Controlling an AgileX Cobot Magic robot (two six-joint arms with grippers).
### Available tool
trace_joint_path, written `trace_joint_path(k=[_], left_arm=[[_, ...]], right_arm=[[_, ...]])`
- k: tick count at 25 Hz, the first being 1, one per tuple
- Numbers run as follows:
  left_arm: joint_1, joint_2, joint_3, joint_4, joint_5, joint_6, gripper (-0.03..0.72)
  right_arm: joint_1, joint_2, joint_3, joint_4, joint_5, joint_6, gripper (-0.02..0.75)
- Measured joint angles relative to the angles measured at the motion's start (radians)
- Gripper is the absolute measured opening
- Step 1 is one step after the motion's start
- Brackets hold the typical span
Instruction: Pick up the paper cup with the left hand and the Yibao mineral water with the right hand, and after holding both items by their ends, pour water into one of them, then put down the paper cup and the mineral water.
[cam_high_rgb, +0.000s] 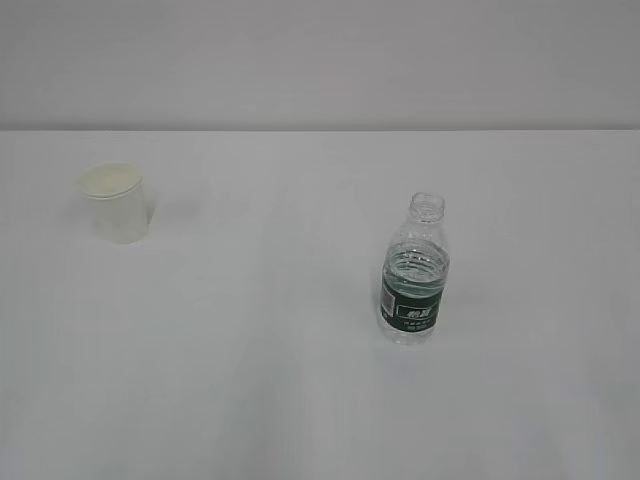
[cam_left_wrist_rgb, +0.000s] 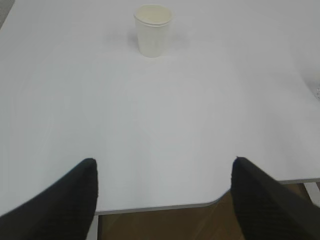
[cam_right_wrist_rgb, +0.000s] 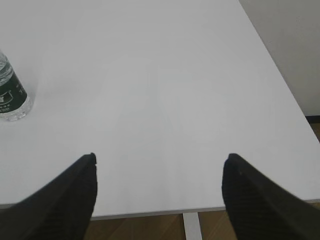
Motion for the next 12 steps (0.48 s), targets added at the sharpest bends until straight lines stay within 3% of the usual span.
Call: trace_joint_path(k=[12], left_arm=[[0.0, 0.131, 0.0, -0.004, -0.001, 0.0, 0.593]], right_arm=[[0.0, 0.008, 0.0, 0.04, -0.007, -0.03, 0.591]])
